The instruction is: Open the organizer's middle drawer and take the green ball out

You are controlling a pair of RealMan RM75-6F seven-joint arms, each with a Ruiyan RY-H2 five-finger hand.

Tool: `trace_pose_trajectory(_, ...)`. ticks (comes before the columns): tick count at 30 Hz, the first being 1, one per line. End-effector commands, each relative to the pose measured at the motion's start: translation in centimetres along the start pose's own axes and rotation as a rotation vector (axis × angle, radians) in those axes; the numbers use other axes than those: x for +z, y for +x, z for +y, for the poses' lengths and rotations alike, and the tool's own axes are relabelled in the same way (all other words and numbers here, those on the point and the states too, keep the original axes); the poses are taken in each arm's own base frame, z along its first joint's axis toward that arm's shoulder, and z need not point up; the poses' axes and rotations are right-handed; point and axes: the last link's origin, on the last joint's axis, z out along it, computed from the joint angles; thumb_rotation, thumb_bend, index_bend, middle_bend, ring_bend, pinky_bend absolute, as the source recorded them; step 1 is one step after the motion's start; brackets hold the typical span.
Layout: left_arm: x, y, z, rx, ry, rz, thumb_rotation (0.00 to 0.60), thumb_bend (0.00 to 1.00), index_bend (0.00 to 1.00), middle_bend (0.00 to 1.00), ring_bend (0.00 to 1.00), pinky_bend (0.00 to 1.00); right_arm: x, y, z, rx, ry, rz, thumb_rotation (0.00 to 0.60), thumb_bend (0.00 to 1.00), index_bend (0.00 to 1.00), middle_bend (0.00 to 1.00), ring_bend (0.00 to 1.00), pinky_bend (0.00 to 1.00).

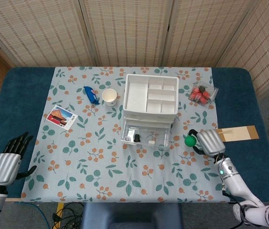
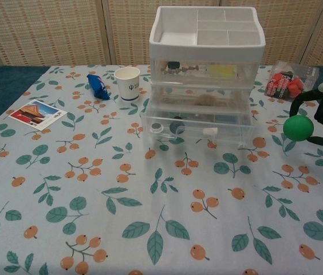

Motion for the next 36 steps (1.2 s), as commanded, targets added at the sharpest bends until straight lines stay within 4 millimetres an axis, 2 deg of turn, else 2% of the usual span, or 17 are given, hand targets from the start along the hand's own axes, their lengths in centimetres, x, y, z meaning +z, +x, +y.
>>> trace_pose_trajectory(1, -0.1, -0.1, -0.1, 0.002, 0.003, -0.005, 0.600, 0.20, 0.05, 0.02, 0.06, 0.09, 0.5, -1.7, -0.5, 0.005, -0.002, -0.038, 0.600, 0.41, 0.56, 0.90, 1.00, 1.00)
trace_pose_trajectory(6, -0.2, -0.1, -0.3, 0.003, 0.011, -0.008, 0.600, 0.20, 0.05, 0.02, 0.06, 0.09, 1.4, -2.7, -1.1, 0.018, -0.004, -0.060, 0.600, 0.41, 0.52, 0.90, 1.00, 1.00)
trace_pose_trajectory(9, -0.3, -0.2, -0.4, 0.001, 0.015, -0.008, 0.600, 0.20, 0.05, 0.02, 0.06, 0.09, 1.8, -2.8, -1.2, 0.013, -0.006, -0.070, 0.600, 0.41, 0.41, 0.89, 1.00, 1.00)
trace_pose_trajectory(13, -0.3, -0.2, -0.4, -0.001, 0.015, -0.009, 0.600, 0.20, 0.05, 0.02, 0.06, 0.09, 1.8, -2.7, -0.8, 0.021, -0.021, -0.074, 0.600, 0.41, 0.21, 0.87, 1.00, 1.00)
trace_pose_trajectory(16, -0.2, -0.3, -0.3, -0.003, 0.010, -0.008, 0.600, 0.20, 0.05, 0.02, 0.06, 0.09, 1.5, -2.3, -0.5, 0.028, -0.027, -0.061, 0.600, 0.41, 0.11, 0.84, 1.00, 1.00)
trace_pose_trajectory(20, 0.0, -0.3, -0.2, -0.005, 0.002, -0.007, 0.600, 0.20, 0.05, 0.02, 0.06, 0.09, 0.9, -1.3, 0.3, 0.012, -0.045, -0.023, 0.600, 0.41, 0.08, 0.80, 0.97, 1.00)
trace_pose_trajectory(24, 0.1, -0.2, -0.1, -0.005, -0.003, -0.003, 0.600, 0.20, 0.05, 0.02, 0.06, 0.09, -0.1, 0.7, 1.2, 0.025, -0.074, 0.049, 0.600, 0.41, 0.08, 0.72, 0.88, 1.00)
trace_pose_trajectory(27, 0.1, -0.1, 0.0, -0.005, -0.002, 0.003, 0.600, 0.20, 0.05, 0.02, 0.06, 0.09, -2.0, 2.7, 2.3, 0.017, -0.105, 0.143, 0.600, 0.41, 0.08, 0.61, 0.72, 0.99)
trace_pose_trajectory(28, 0.1, -0.1, 0.0, -0.006, -0.003, 0.003, 0.600, 0.20, 0.05, 0.02, 0.06, 0.09, -2.7, 3.0, 2.6, 0.009, -0.116, 0.164, 0.600, 0.41, 0.08, 0.56, 0.65, 0.94)
trace_pose_trajectory(29, 0.1, -0.2, 0.1, -0.007, -0.005, 0.001, 0.600, 0.20, 0.05, 0.02, 0.06, 0.09, -3.5, 3.2, 2.8, 0.008, -0.127, 0.178, 0.600, 0.41, 0.08, 0.51, 0.57, 0.85)
trace_pose_trajectory(32, 0.2, -0.5, 0.5, -0.009, -0.012, -0.007, 0.600, 0.20, 0.05, 0.02, 0.06, 0.09, -6.0, 3.4, 3.7, 0.045, -0.171, 0.185, 0.600, 0.41, 0.09, 0.36, 0.33, 0.49)
trace_pose_trajectory(34, 0.3, -0.5, 0.8, -0.010, -0.016, -0.005, 0.600, 0.20, 0.05, 0.02, 0.06, 0.09, -7.6, 3.9, 4.3, 0.054, -0.199, 0.187, 0.600, 0.41, 0.09, 0.28, 0.21, 0.30)
trace_pose_trajectory(35, 0.4, -0.5, 0.8, -0.010, -0.018, -0.003, 0.600, 0.20, 0.05, 0.02, 0.06, 0.09, -8.2, 4.2, 4.6, 0.053, -0.212, 0.194, 0.600, 0.41, 0.09, 0.24, 0.16, 0.22)
trace_pose_trajectory(36, 0.5, -0.4, 1.0, -0.010, -0.019, 0.001, 0.600, 0.20, 0.05, 0.02, 0.06, 0.09, -9.0, 4.6, 4.9, 0.053, -0.230, 0.212, 0.600, 0.41, 0.09, 0.22, 0.13, 0.19)
